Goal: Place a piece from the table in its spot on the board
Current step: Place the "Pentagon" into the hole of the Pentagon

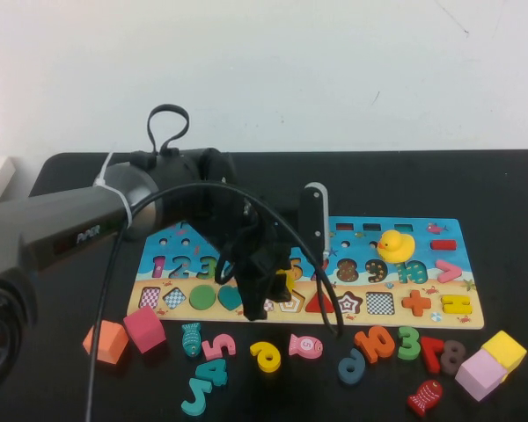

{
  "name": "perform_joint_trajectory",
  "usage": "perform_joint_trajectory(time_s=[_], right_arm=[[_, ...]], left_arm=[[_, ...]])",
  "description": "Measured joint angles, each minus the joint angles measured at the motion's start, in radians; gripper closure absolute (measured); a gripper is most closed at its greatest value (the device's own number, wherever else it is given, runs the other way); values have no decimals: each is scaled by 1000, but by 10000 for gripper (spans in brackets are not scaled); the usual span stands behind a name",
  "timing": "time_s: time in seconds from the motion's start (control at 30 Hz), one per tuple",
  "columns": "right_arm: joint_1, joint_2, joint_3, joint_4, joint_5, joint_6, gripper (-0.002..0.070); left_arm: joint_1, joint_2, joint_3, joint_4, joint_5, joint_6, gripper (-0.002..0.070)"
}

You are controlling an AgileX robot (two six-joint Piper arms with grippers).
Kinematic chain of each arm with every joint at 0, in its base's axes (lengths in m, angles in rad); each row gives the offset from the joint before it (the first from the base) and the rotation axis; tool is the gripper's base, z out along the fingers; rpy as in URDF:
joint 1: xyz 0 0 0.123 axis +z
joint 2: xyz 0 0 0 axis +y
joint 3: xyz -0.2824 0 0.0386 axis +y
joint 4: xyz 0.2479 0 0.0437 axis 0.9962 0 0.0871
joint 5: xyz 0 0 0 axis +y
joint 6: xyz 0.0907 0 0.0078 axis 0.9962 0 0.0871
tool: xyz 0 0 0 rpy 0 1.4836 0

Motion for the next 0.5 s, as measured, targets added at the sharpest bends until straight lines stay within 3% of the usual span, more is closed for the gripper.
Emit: perform_joint_trajectory(time_s=[0.5], right_arm=[[0, 0, 0, 0, 0, 0, 657]], left_arm=[[-60, 59, -4, 6, -93, 30, 363]])
